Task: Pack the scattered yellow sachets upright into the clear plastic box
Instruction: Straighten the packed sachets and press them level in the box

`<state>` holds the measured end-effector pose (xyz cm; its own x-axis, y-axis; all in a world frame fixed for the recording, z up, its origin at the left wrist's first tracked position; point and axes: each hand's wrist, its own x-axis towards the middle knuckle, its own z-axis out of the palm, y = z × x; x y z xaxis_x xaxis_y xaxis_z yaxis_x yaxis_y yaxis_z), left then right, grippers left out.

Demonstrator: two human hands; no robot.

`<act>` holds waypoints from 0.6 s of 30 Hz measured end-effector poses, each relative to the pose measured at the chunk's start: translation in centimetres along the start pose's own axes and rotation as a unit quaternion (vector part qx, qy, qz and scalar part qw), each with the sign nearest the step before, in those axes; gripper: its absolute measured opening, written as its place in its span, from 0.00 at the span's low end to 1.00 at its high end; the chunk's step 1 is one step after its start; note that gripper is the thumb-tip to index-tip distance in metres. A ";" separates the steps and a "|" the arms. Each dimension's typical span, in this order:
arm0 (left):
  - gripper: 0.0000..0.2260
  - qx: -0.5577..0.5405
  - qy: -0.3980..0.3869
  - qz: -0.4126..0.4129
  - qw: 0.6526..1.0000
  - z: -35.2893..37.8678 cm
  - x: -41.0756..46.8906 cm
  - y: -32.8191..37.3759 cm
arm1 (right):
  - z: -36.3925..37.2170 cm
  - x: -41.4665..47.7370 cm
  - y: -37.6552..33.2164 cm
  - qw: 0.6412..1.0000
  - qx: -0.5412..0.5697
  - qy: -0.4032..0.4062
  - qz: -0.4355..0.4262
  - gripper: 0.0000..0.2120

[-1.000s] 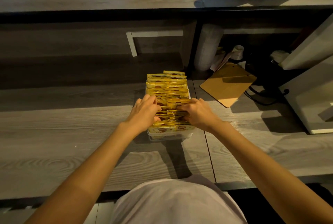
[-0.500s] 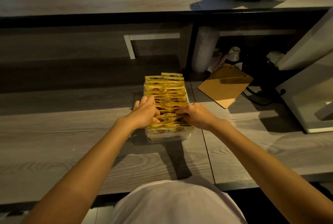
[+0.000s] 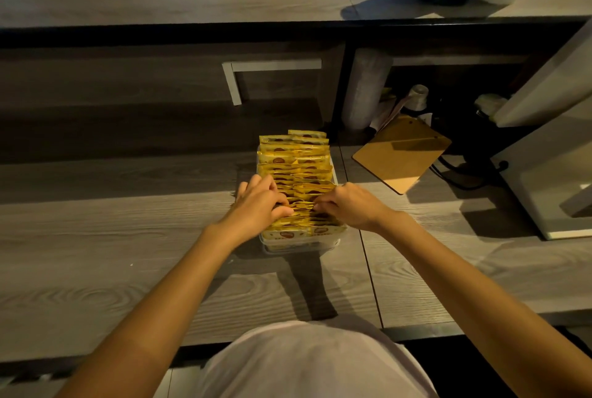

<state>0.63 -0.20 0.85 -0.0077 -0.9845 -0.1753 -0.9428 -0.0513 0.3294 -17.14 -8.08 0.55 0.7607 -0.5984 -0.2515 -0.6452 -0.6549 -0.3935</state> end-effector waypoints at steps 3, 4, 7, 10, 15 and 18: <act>0.17 0.000 0.021 0.012 1.000 0.1 -0.3 0.3 | -0.4 0.0 -0.1 1.000 -0.005 0.012 -0.013 0.15; 0.18 0.013 0.021 0.019 1.000 0.2 -0.3 0.3 | -0.5 -0.1 -0.1 1.000 -0.011 0.014 -0.020 0.15; 0.18 0.009 0.032 0.022 0.999 0.3 -0.3 0.3 | -0.8 -0.2 -0.2 0.998 -0.026 0.060 -0.024 0.15; 0.12 -0.040 0.092 0.007 0.995 -0.2 0.0 0.1 | -1.1 0.0 0.1 0.989 -0.031 0.145 0.004 0.14; 0.15 -0.018 0.066 -0.003 0.998 -0.7 0.6 -0.4 | -0.5 0.8 0.5 0.989 -0.072 0.126 -0.035 0.16; 0.15 -0.022 0.054 -0.006 0.998 -1.1 1.0 -0.6 | -0.4 1.2 0.5 0.989 -0.079 0.124 -0.027 0.16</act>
<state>1.56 -1.34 1.51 0.0426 -0.9959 -0.0794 -0.9271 -0.0691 0.3685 -16.60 -9.33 0.39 0.7659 -0.6429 -0.0013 -0.6225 -0.7411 -0.2516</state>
